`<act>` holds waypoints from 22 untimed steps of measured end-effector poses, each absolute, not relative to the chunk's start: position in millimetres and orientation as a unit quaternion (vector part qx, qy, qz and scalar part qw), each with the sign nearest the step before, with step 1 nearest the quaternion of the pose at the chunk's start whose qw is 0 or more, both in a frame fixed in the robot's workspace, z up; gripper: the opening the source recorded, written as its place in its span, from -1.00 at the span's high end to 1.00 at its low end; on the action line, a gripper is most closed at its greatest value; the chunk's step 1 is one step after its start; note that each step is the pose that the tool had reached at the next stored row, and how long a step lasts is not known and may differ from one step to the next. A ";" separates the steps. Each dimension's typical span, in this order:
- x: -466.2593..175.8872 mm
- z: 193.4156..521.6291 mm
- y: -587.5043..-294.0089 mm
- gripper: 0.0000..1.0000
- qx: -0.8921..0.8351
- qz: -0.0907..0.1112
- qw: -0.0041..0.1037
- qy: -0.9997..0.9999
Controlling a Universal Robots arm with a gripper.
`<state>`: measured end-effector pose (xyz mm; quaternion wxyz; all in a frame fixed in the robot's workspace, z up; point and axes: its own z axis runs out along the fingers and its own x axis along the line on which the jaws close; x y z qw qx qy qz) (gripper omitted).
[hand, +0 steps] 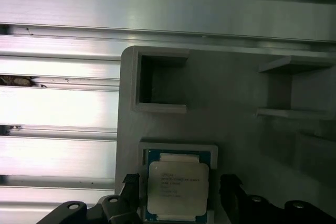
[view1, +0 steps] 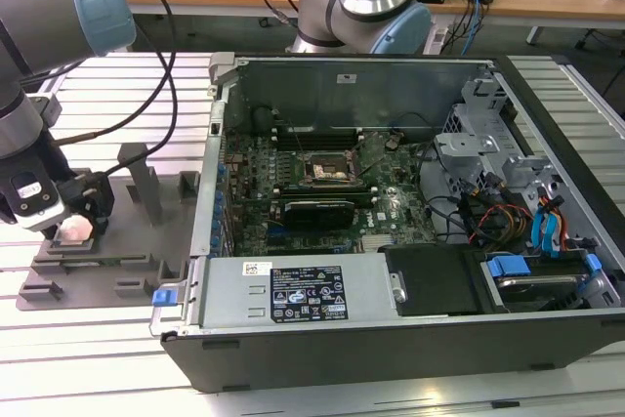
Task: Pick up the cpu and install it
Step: 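Pick up the cpu and move it towards the insertion slot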
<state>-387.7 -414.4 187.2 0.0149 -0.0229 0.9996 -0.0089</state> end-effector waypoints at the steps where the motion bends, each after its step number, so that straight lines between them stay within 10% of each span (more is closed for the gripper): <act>1: -387.7 187.2 -414.4 -0.44 -0.023 -0.009 0.015 1.000; 5: -387.7 187.1 -414.4 -0.10 -0.023 -0.009 0.015 1.000; 22: -387.7 200.4 -414.1 -0.10 -0.023 -0.009 0.015 1.000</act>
